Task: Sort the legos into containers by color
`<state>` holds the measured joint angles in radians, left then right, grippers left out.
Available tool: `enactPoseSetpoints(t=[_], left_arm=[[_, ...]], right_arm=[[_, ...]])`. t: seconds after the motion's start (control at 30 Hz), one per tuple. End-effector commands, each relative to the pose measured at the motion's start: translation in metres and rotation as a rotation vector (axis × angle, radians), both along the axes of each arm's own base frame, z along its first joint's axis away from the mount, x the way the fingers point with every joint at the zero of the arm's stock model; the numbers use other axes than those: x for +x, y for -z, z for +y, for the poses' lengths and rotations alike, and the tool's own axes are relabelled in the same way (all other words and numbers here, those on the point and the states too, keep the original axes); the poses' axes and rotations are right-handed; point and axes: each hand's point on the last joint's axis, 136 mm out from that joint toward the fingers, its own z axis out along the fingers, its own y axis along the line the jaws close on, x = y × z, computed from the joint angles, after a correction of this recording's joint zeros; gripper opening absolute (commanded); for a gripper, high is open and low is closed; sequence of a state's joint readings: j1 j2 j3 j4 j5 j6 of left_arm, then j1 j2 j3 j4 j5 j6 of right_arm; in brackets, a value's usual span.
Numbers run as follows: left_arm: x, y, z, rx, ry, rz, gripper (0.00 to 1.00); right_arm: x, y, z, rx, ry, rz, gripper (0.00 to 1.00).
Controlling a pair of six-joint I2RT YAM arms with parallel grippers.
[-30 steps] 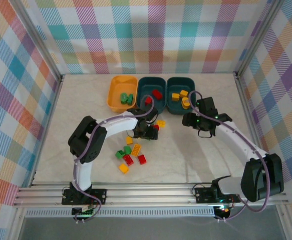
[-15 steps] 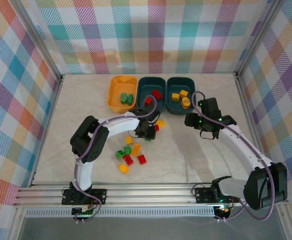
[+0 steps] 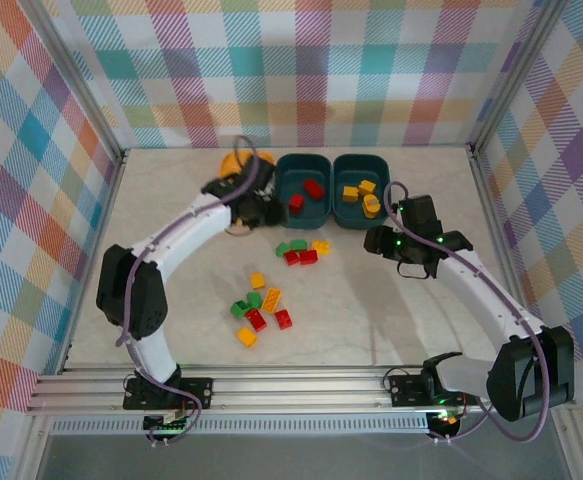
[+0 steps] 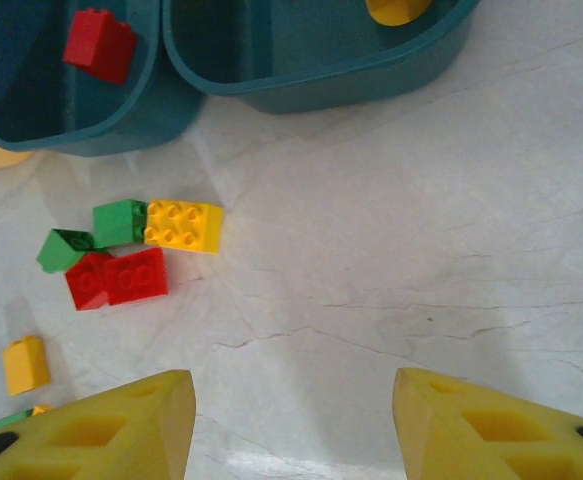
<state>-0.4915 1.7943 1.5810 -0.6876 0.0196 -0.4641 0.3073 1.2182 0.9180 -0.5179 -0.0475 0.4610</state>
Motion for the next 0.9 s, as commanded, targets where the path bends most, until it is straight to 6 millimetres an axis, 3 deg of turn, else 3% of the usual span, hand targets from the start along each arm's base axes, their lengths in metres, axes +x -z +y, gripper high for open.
enactPoseSetpoints(t=[0.0, 0.07, 0.17, 0.3, 0.5, 0.57, 0.67, 0.87], left_arm=[[0.043, 0.012, 0.051, 0.073, -0.2, 0.039, 0.26], [0.07, 0.017, 0.067, 0.097, -0.248, 0.054, 0.26], [0.102, 0.04, 0.096, 0.12, -0.319, 0.115, 0.26], [0.137, 0.073, 0.1, -0.021, -0.308, 0.201, 0.29], [0.148, 0.076, 0.101, 0.015, -0.279, 0.204, 0.38], [0.147, 0.076, 0.101, 0.01, -0.278, 0.207, 0.46], [0.148, 0.058, 0.09, -0.046, -0.233, 0.181, 0.6], [0.133, -0.028, 0.057, -0.161, -0.096, 0.039, 0.73]], right_arm=[[-0.002, 0.002, 0.017, 0.072, -0.024, 0.018, 0.54], [-0.005, 0.005, 0.018, 0.074, -0.026, 0.025, 0.54], [-0.012, 0.005, 0.019, 0.085, -0.026, 0.026, 0.55], [-0.019, 0.011, 0.019, 0.087, -0.037, 0.04, 0.58], [-0.023, 0.012, 0.027, 0.11, -0.055, 0.057, 0.6], [-0.022, 0.011, 0.029, 0.112, -0.06, 0.055, 0.62], [-0.021, 0.008, 0.034, 0.108, -0.076, 0.056, 0.62], [-0.02, 0.003, 0.047, 0.09, -0.106, 0.039, 0.63]])
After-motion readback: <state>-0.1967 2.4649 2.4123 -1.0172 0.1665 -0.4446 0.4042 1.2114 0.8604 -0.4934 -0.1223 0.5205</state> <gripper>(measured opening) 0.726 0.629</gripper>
